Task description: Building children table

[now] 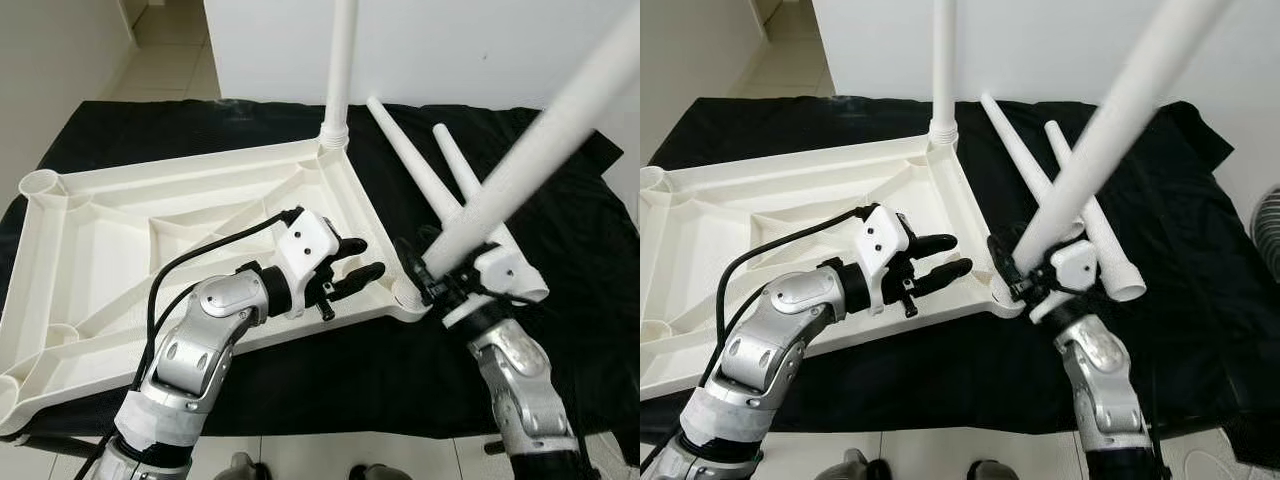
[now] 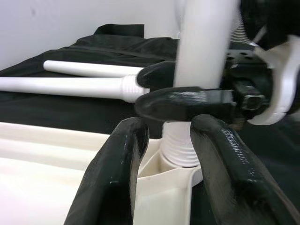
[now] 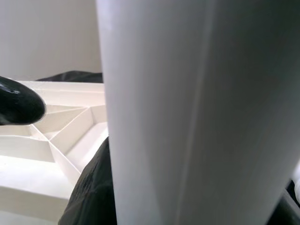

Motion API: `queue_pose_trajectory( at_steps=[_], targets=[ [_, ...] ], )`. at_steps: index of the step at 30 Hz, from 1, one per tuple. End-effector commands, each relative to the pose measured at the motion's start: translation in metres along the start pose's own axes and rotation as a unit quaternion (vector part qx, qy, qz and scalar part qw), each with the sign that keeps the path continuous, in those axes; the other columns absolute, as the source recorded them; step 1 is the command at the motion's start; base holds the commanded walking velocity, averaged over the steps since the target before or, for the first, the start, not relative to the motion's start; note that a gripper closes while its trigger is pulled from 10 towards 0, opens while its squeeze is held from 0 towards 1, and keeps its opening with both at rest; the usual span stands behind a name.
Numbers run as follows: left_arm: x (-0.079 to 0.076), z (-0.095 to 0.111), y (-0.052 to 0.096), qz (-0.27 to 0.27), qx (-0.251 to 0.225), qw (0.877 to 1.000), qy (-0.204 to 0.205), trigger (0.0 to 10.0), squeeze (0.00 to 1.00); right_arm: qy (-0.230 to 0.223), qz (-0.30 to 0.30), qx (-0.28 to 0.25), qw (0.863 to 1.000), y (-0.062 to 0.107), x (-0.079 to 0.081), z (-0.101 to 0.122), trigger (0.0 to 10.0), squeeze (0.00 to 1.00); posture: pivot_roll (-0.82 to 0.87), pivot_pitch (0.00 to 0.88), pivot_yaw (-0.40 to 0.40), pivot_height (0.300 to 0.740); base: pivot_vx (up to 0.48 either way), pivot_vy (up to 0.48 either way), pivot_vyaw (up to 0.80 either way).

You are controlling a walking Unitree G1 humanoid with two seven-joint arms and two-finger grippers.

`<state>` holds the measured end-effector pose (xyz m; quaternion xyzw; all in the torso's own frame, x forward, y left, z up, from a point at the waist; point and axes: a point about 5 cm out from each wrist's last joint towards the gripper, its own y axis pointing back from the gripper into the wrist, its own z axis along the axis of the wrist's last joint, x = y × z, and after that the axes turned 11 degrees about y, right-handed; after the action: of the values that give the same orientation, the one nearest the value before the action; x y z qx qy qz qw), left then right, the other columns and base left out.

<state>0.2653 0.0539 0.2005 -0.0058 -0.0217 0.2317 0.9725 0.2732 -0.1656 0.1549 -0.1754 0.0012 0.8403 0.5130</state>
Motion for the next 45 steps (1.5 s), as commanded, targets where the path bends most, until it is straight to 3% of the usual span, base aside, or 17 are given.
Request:
queue_pose_trajectory(
  at_steps=[1,14,18,23,30,45],
  targets=[
    [0.002,0.002,0.001,0.031,-0.006,0.999,-0.003,10.0,0.0,-0.023,0.008,0.126,0.992,0.009,0.002,-0.038,10.0,0.0,-0.11,0.117,0.051,0.74,0.0,0.0,0.0],
    [0.002,0.002,0.002,0.037,-0.008,0.999,-0.001,10.0,0.0,-0.018,0.045,0.151,0.987,0.0,-0.002,-0.036,10.0,0.0,-0.1,0.118,0.039,0.74,0.0,0.0,0.0],
    [0.001,0.002,0.002,0.036,-0.008,0.999,-0.001,10.0,0.0,-0.028,0.056,0.165,0.984,-0.001,-0.005,-0.037,10.0,0.0,-0.1,0.118,0.039,0.74,0.0,0.0,0.0],
    [0.0,0.002,0.001,0.033,-0.008,0.999,-0.002,10.0,0.0,-0.088,0.038,0.165,0.982,-0.005,-0.012,-0.035,10.0,0.0,-0.1,0.115,0.04,0.74,0.0,0.0,0.0],
    [-0.001,0.002,0.0,0.03,-0.008,1.0,-0.002,10.0,0.0,-0.092,0.013,0.173,0.98,0.001,-0.016,-0.042,10.0,0.0,-0.11,0.11,0.04,0.74,0.0,0.0,0.0],
    [-0.002,0.002,-0.001,0.026,-0.01,1.0,-0.001,10.0,0.0,-0.062,0.034,0.183,0.981,0.018,0.003,-0.049,10.0,0.0,-0.11,0.108,0.042,0.74,0.0,0.0,0.0]
  ],
)
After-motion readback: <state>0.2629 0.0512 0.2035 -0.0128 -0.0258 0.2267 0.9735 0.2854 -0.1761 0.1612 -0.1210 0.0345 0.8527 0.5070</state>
